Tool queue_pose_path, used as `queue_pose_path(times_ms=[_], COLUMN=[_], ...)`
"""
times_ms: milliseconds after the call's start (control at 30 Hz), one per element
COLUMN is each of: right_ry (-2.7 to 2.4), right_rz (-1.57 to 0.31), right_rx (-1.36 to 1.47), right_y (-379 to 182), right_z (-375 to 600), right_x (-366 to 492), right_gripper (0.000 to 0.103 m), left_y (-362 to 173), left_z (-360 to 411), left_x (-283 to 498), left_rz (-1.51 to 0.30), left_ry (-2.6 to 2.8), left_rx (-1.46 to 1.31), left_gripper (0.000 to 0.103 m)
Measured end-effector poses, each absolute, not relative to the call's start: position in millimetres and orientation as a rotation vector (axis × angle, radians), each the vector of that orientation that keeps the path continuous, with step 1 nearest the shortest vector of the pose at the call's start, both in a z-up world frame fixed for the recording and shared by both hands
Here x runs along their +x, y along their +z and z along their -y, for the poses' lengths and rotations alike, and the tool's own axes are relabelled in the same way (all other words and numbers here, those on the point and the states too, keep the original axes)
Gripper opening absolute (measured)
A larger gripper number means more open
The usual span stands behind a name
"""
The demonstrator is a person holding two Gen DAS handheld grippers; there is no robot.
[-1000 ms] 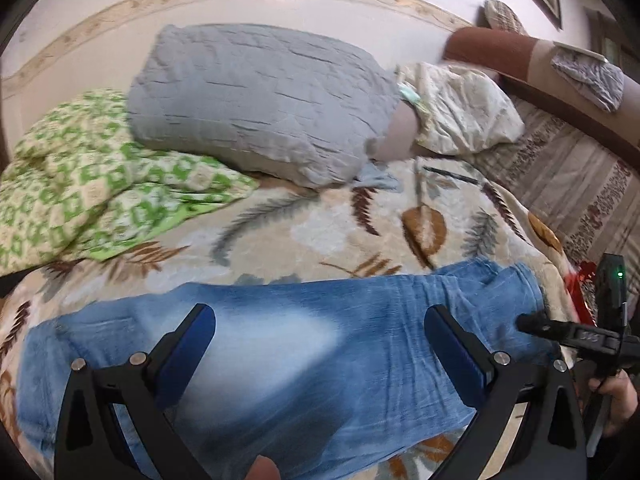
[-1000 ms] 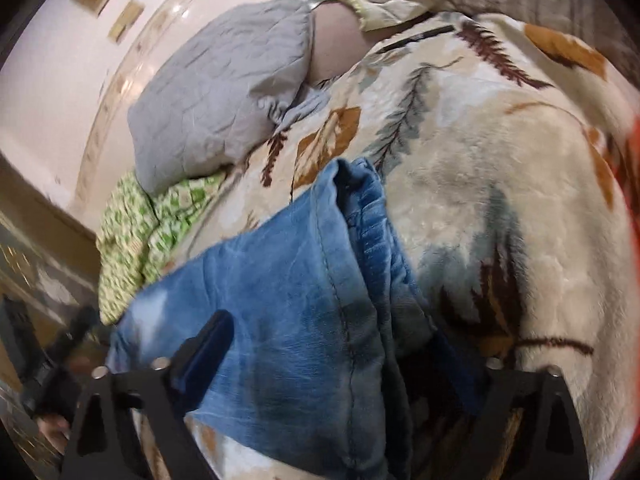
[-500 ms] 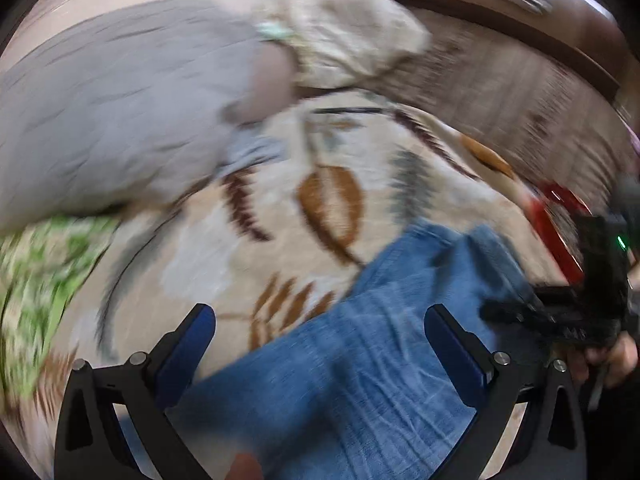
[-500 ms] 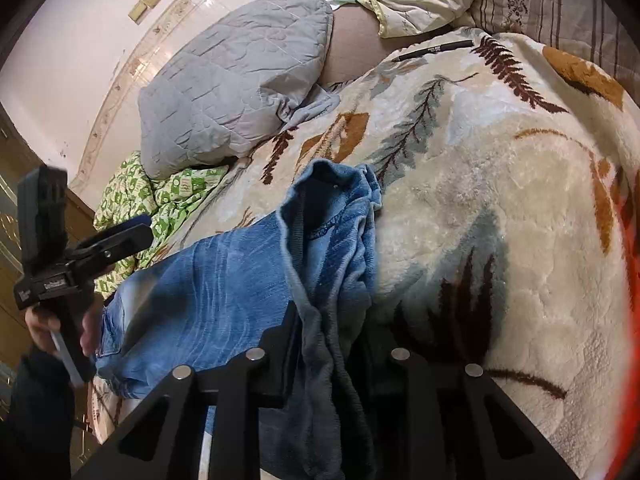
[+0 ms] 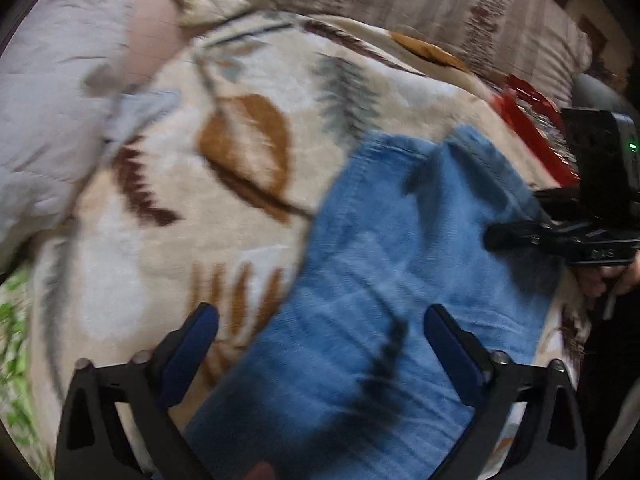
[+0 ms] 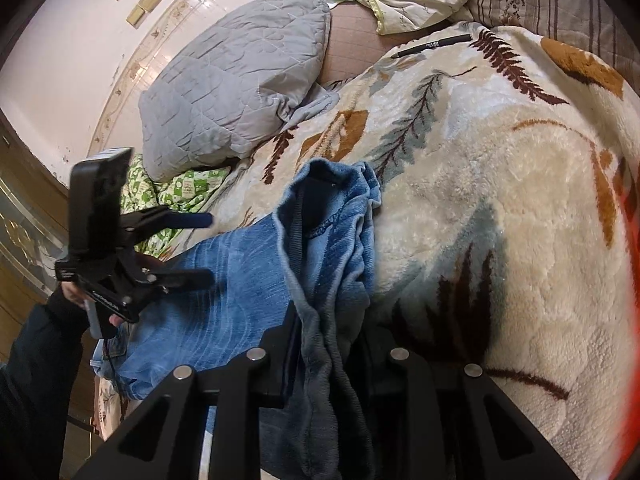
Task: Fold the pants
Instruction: 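Grasp the hems with the left tool while the right tool holds them lifted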
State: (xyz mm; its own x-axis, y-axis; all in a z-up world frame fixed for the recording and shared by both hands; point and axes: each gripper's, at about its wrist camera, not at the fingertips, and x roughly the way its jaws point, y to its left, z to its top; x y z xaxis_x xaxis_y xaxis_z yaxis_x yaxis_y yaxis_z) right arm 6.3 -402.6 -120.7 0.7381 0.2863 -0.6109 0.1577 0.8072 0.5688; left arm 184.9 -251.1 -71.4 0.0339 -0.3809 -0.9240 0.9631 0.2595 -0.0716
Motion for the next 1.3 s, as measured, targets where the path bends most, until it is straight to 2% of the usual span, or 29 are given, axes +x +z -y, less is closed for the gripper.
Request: queue_pose_path(times_ms=[33,67,200,467,500,533,567,600,733,933,1300], right_ry=[0.076,0.077,0.079,0.088,0.090,0.091,0.092,0.092,0.095,0.081,-0.013], right_rz=[-0.750,-0.750,-0.753,-0.758,-0.758,-0.758,-0.758,-0.758,-0.749,-0.728,-0.596], right_rx=[0.641,0.638,0.633,0.641,0.641,0.639,0.634,0.628,0.594,0.536,0.194], right_y=[-120.6,-120.2,-120.6,-121.9,-122.1,-122.4,-122.0,-121.7,-117.6,-107.5,-49.1], right_z=[402.6,402.2,402.2,403.7,403.8,404.0,403.6,402.8,397.9,390.9,340.2], right_x=[6.6,6.9,8.9,11.7,12.2,12.5,13.5,14.0,14.5,11.0,-16.6], right_gripper=[0.027,0.026,0.026,0.026,0.026,0.026,0.026,0.025,0.020,0.018,0.017], left_y=[-72.7,-75.0,-86.2,-99.1,-98.1,-97.6,-96.8,-96.5,-90.5,-77.3,-28.3], left_z=[254.0,257.4,268.1,286.7,287.3,289.0,289.4,289.2,284.0,271.7,241.0], left_x=[181.8,178.0,175.5,193.3,194.8,197.7,198.4,198.4,196.0,183.0,155.5], left_rz=[-1.049,-1.053,-1.055,-1.170,-1.185,-1.189,-1.192,-1.192,-1.176,-1.092,-0.889], left_ry=[-1.209,-1.233,-1.236,-1.280,-1.286,-1.291,-1.297,-1.295,-1.297,-1.290,-1.309], left_rx=[0.733,0.760,0.841,0.768,0.756,0.753,0.753,0.760,0.762,0.766,0.704], left_gripper=[0.079,0.075,0.072,0.072,0.063,0.050,0.045,0.031,0.015,0.010,0.009])
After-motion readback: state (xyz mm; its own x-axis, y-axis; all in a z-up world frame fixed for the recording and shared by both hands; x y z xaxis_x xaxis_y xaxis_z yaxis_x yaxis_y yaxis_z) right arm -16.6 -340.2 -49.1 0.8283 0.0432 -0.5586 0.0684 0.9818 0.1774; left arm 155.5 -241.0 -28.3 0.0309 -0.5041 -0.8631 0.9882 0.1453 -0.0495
